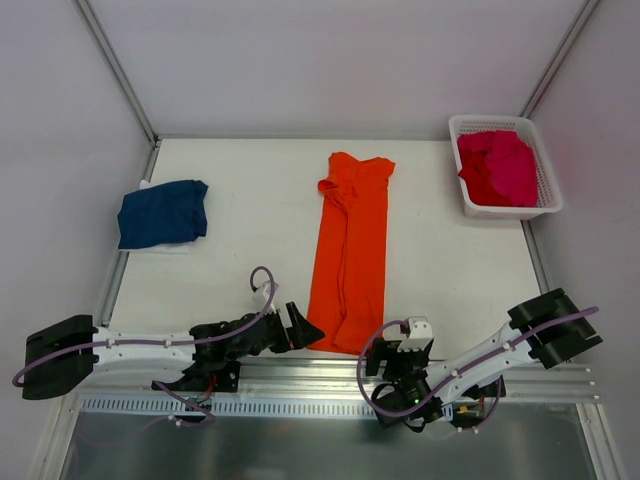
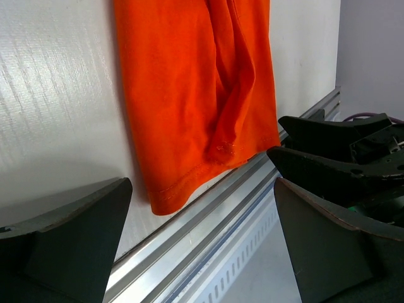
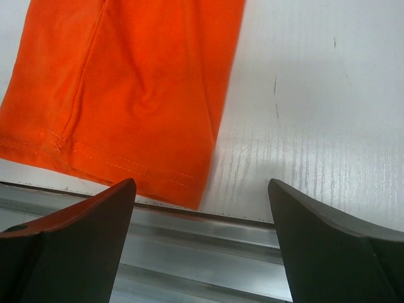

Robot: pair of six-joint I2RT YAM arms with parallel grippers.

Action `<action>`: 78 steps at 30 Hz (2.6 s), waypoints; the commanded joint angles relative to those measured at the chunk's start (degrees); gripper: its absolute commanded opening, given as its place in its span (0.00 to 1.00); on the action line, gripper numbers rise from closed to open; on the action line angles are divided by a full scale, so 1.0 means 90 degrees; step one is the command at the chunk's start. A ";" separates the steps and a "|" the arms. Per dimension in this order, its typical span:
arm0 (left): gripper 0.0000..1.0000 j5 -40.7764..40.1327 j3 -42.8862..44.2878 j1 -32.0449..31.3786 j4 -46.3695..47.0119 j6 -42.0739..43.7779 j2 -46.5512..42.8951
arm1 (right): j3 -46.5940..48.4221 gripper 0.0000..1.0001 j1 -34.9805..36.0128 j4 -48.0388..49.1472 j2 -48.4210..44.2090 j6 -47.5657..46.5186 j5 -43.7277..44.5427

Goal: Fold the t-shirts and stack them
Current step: Fold the tshirt

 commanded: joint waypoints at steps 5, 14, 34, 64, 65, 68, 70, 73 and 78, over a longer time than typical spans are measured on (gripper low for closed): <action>0.99 -0.0105 -0.0554 -0.0117 -0.0048 -0.0089 0.0150 | -0.0190 0.91 0.0040 0.0587 0.0159 0.1340 0.0399; 0.99 -0.0085 -0.0407 -0.0175 0.0001 -0.0098 0.0559 | -0.0357 0.87 0.0040 0.1095 0.0140 0.1154 0.0604; 0.91 0.0003 -0.0163 -0.0234 0.0265 -0.0059 0.1185 | -0.0454 0.61 0.0040 0.1789 0.0179 0.0715 0.0711; 0.00 -0.0759 0.2112 -0.0137 -0.2166 0.1093 0.1908 | 0.1108 0.00 -0.0838 0.0100 0.0658 -0.0875 0.0682; 0.00 -0.0778 0.2248 -0.0098 -0.2283 0.1141 0.1869 | 0.1118 0.00 -0.0984 0.0100 0.0580 -0.1012 0.0692; 0.00 -0.0749 0.2414 0.0058 -0.2401 0.1297 0.1907 | 0.1176 0.00 -0.1306 0.0109 0.0424 -0.1510 0.0740; 0.00 -0.0681 0.2580 0.0195 -0.2411 0.1415 0.1975 | 0.1206 0.00 -0.1473 0.0100 0.0375 -0.1901 0.0760; 0.00 -0.0623 0.2766 0.0371 -0.2450 0.1669 0.2034 | 0.1225 0.00 -0.1795 0.0109 0.0277 -0.2272 0.0809; 0.00 -0.0417 0.2903 0.0908 -0.2460 0.1981 0.2054 | 0.1177 0.00 -0.2508 0.0947 0.0053 -0.3667 0.0722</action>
